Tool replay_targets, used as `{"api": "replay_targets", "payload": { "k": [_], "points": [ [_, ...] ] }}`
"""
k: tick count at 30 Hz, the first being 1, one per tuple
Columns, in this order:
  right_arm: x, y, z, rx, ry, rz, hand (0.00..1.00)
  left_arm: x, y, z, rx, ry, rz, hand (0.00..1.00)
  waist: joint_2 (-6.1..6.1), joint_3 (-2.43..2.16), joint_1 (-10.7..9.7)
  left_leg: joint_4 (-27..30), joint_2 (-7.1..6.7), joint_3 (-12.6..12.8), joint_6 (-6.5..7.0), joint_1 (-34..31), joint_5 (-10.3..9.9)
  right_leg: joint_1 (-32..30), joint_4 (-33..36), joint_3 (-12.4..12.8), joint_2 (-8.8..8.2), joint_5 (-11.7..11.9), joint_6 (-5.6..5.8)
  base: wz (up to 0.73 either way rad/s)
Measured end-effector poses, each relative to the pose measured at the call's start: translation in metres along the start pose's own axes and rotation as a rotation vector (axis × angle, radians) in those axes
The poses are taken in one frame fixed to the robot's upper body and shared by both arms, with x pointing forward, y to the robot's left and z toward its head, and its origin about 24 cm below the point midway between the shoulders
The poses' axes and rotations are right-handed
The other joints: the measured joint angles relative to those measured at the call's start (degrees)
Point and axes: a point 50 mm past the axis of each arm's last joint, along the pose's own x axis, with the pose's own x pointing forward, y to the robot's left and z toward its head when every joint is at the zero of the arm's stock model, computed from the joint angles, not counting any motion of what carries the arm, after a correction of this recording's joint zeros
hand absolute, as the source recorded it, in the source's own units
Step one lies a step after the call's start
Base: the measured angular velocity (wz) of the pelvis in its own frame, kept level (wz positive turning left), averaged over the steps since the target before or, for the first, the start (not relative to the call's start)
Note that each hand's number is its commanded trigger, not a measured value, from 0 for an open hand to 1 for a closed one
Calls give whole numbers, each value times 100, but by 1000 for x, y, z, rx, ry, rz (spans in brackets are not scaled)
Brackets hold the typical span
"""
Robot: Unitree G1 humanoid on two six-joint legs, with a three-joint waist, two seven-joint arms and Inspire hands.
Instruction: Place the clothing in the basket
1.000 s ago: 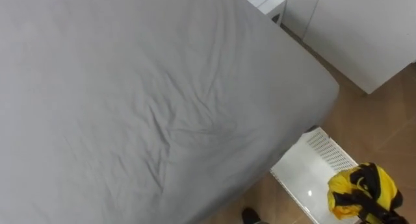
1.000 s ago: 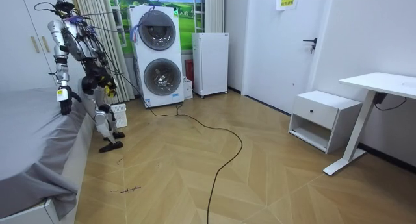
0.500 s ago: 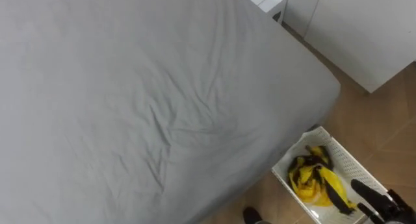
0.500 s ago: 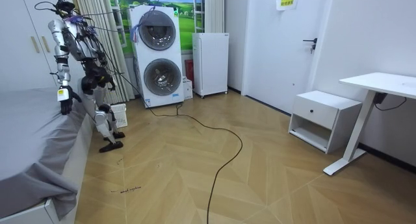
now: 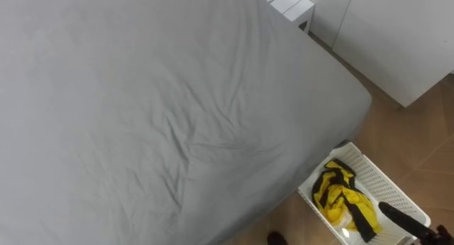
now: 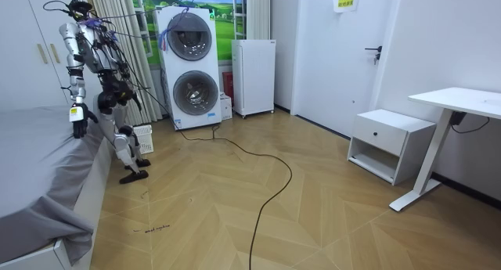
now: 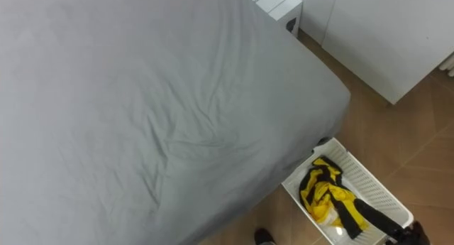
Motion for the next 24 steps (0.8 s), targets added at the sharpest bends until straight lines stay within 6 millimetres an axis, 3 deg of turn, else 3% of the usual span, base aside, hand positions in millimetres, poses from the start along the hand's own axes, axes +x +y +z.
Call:
{"api": "replay_targets", "payload": {
  "k": [5, 8, 10, 11, 13, 15, 19, 22, 24],
  "points": [
    [-1, -12, -11, -31, 23, 10, 0, 0, 1, -5, -14, 5, 1, 0, -15, -5, 16, -61, 38, -5, 0, 277, 0, 423, -253, -179, -24, 27, -17, 14],
    [-5, -20, -25, -74, 56, 29, 0, 0, 5, -7, -47, -3, 6, 0, -160, 22, 97, -125, 61, -51, -1, 555, 0, 794, -415, -411, -68, 24, -59, 28],
    [-8, -23, -38, -103, 90, 41, 0, -1, 7, -7, -57, -24, 9, 0, -242, -5, 147, -125, 68, -91, -1, 659, 0, 979, -508, -582, -107, -19, -82, 46],
    [-10, -20, -45, -126, 108, 60, 0, -1, 9, -6, -58, -47, 10, 0, -298, -21, 160, -128, 67, -195, -1, 697, 0, 1073, -569, -689, -120, -28, -85, 48],
    [-14, -14, -56, -155, 137, 99, 0, -2, 11, -5, -57, -72, 18, 0, -437, -12, 251, -148, 70, -325, -1, 813, 0, 1296, -686, -872, -140, -28, -105, 51],
    [-20, -12, -72, -221, 176, 139, 0, -3, 14, 0, -49, -115, 23, 0, -543, -62, 382, -157, 47, -593, -1, 923, 0, 1628, -911, -1202, -190, -23, -118, 74],
    [-29, -7, -95, -338, 258, 212, 0, -4, 13, 12, -46, -192, 17, 0, -718, -83, 677, -193, -16, -914, 1, 1049, 1, 2056, -1162, -1685, -271, -59, -117, 68],
    [-32, -4, -104, -375, 302, 259, 0, -5, 15, 14, -88, -207, 13, 0, -852, -80, 849, -201, -88, -1116, 1, 1185, 1, 2293, -1193, -1903, -341, -163, -99, 45],
    [-34, -5, -108, -413, 323, 283, 0, -5, 14, 15, -103, -210, 13, 0, -915, -111, 906, -201, -137, -1248, 1, 1191, 1, 2405, -1261, -2087, -384, -192, -80, 46]
  ]
}}
